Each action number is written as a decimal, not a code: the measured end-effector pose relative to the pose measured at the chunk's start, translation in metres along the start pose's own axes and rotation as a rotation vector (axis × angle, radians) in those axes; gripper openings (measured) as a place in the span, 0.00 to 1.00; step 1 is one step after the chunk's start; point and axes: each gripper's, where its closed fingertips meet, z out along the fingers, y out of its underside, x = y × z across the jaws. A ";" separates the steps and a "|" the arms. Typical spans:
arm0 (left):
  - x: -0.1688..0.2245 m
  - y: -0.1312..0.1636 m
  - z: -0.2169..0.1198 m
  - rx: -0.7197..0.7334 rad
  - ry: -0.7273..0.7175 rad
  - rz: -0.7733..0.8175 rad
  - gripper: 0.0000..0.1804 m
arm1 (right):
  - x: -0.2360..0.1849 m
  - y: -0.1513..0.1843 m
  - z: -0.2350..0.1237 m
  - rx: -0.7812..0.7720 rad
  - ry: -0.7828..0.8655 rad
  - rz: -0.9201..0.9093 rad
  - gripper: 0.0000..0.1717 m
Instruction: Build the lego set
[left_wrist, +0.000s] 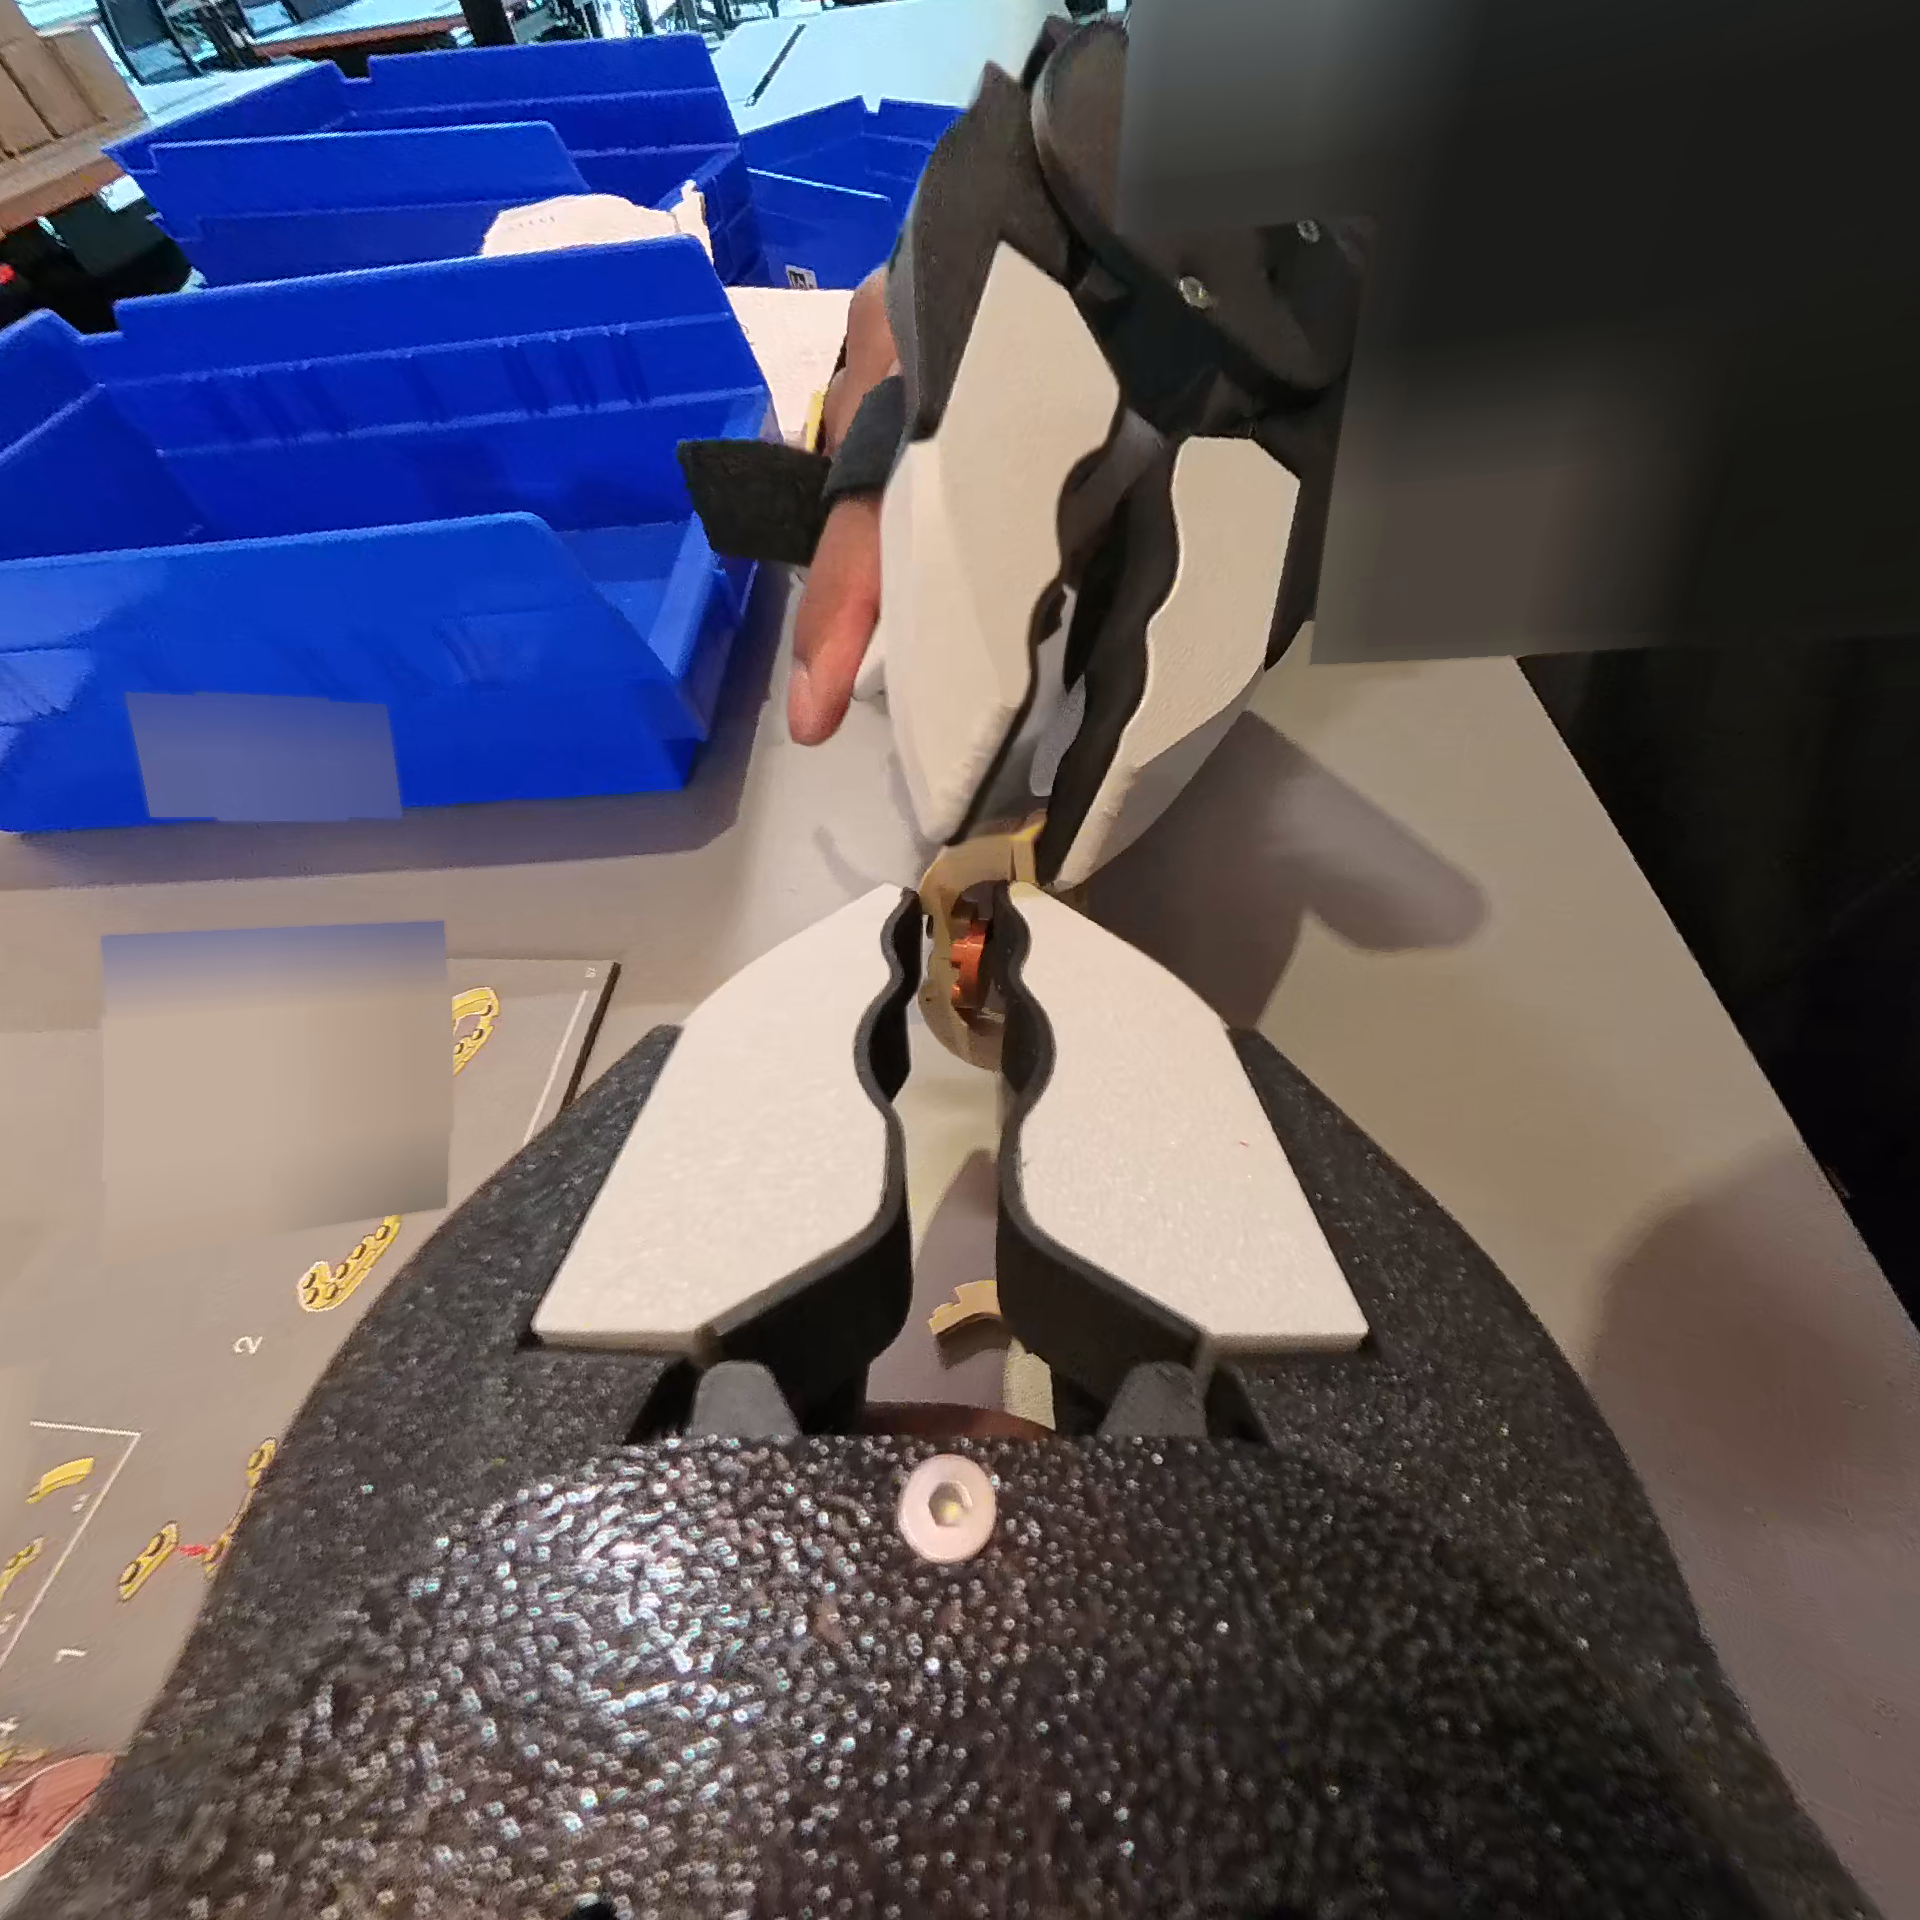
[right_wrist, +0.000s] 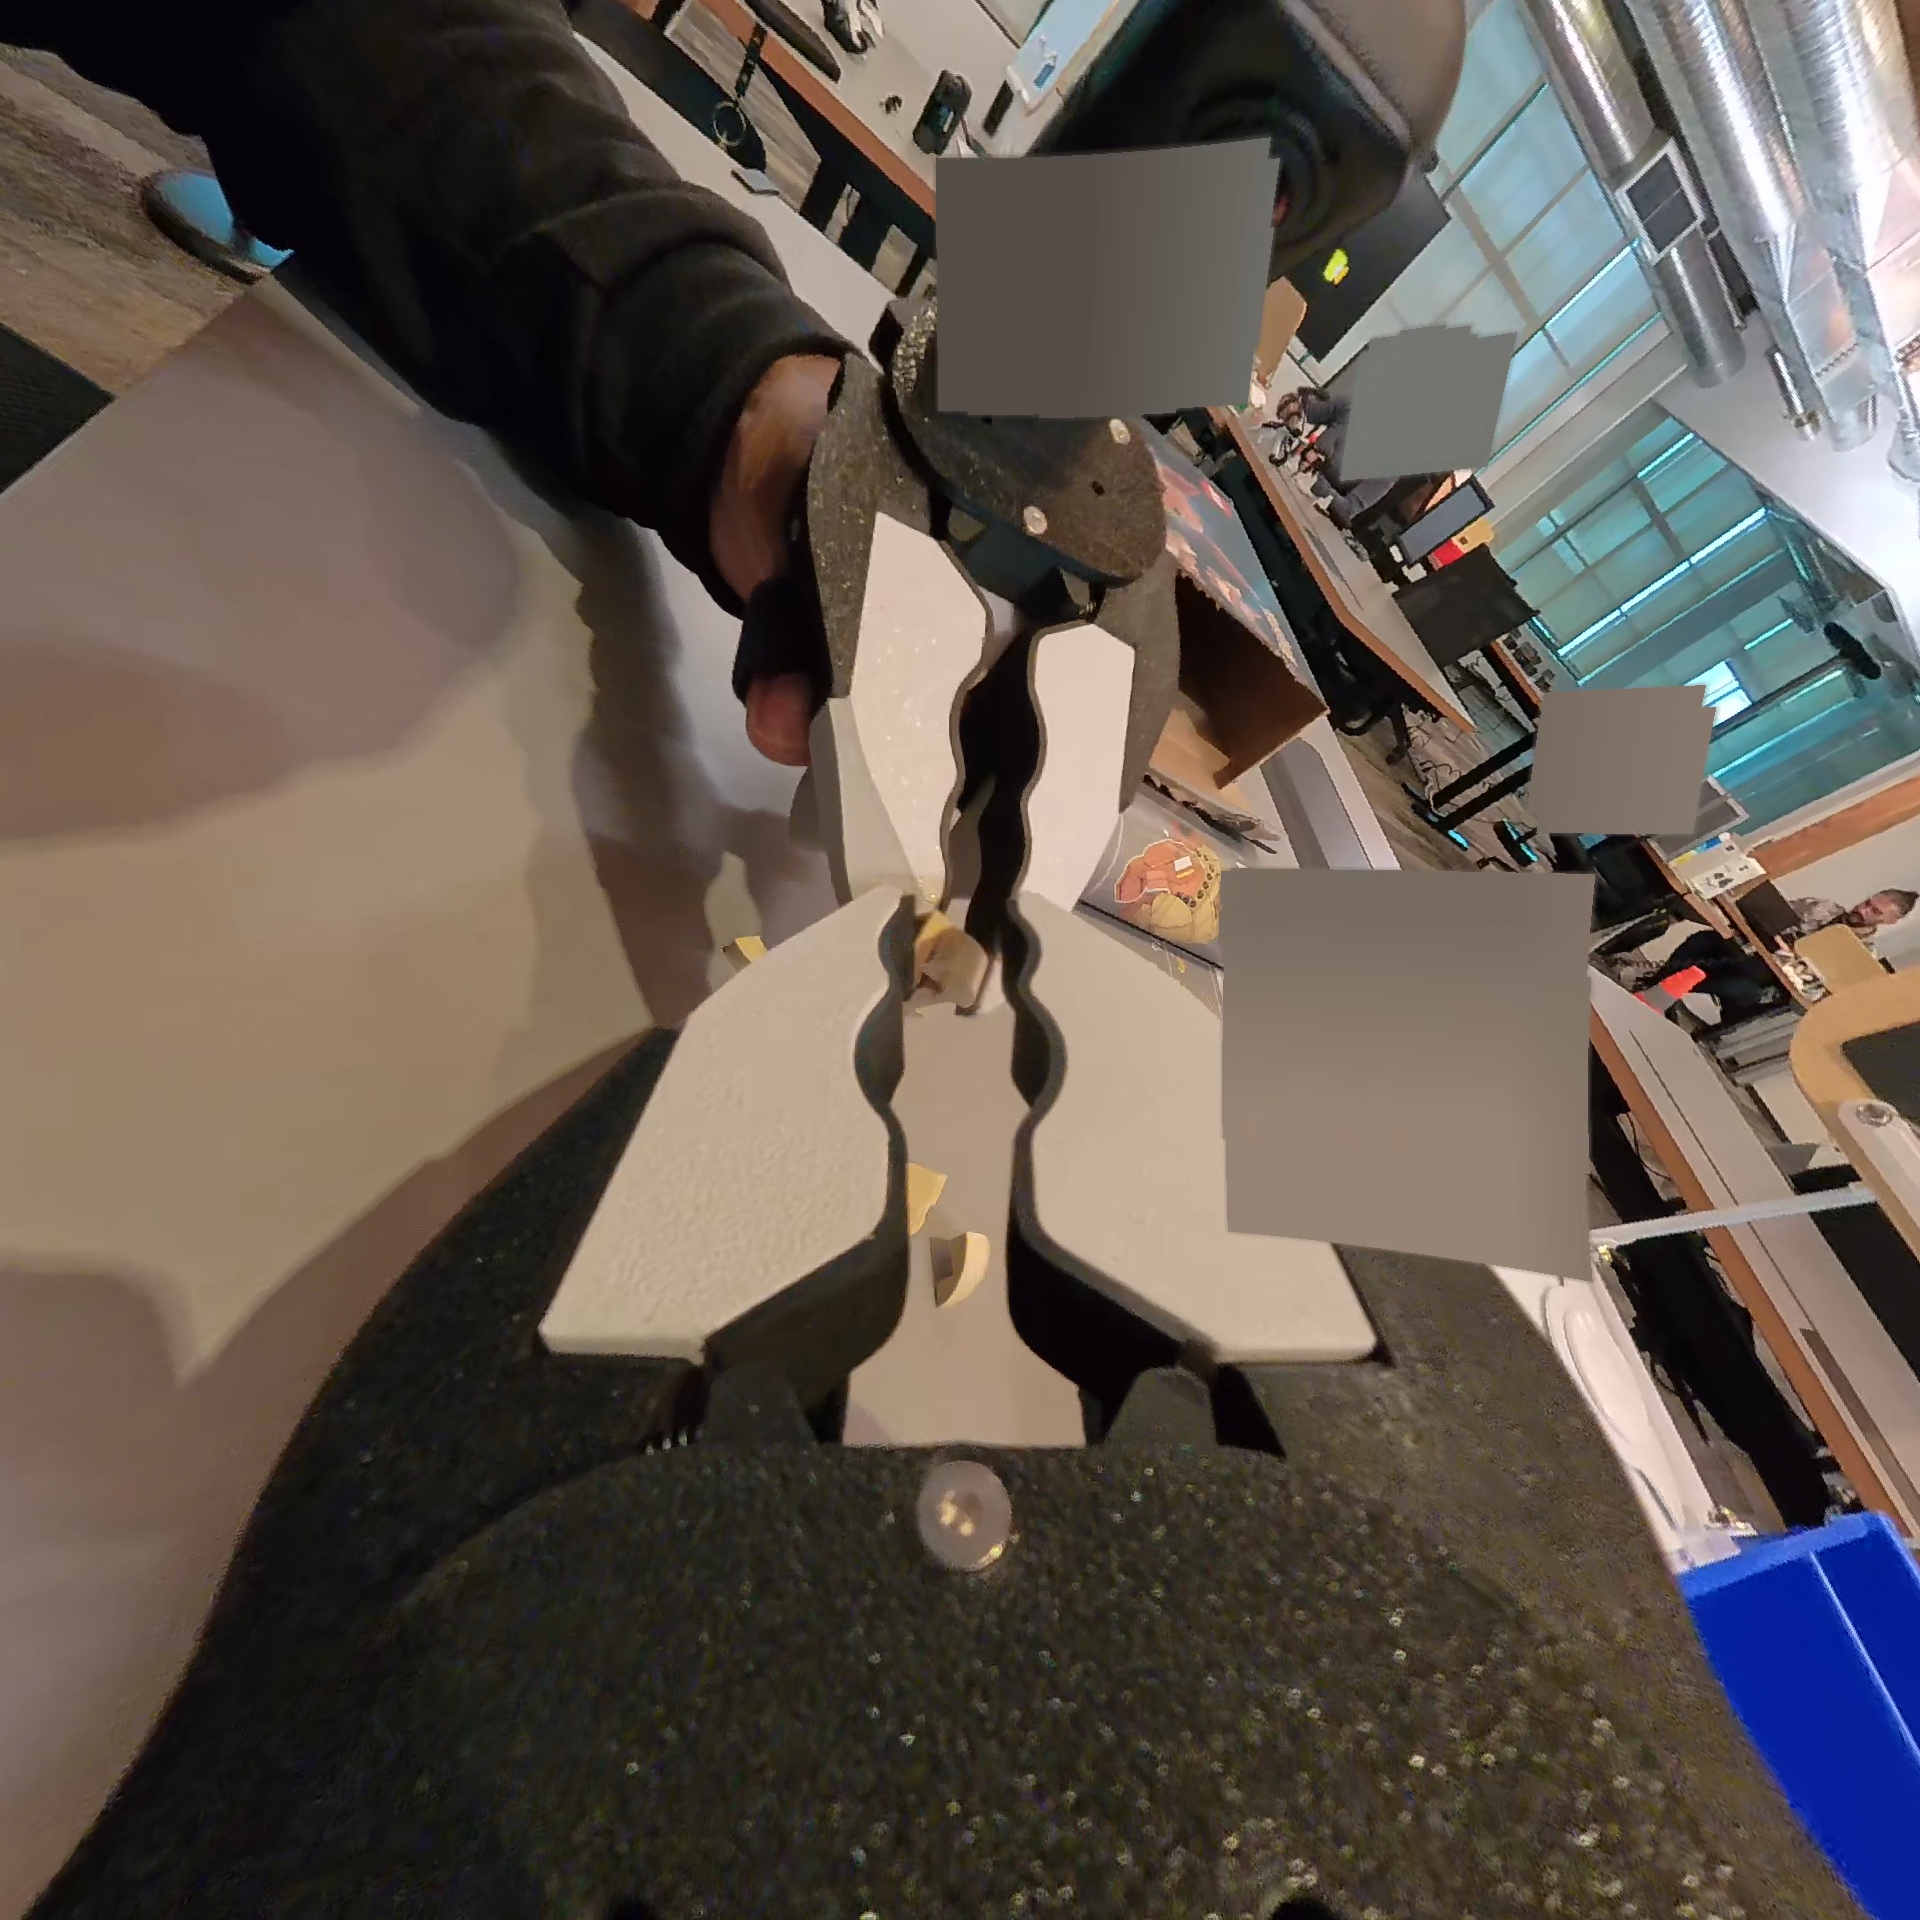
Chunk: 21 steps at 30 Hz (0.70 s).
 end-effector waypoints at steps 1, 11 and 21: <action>0.000 0.000 0.000 0.002 -0.001 -0.001 0.07 | 0.002 0.000 0.000 -0.004 0.005 0.009 0.11; 0.004 0.000 0.000 0.012 0.036 -0.015 0.07 | -0.002 -0.001 -0.001 -0.016 0.002 -0.044 0.10; 0.006 -0.001 -0.001 0.012 0.051 -0.026 0.07 | -0.004 -0.004 -0.001 -0.038 0.012 -0.079 0.07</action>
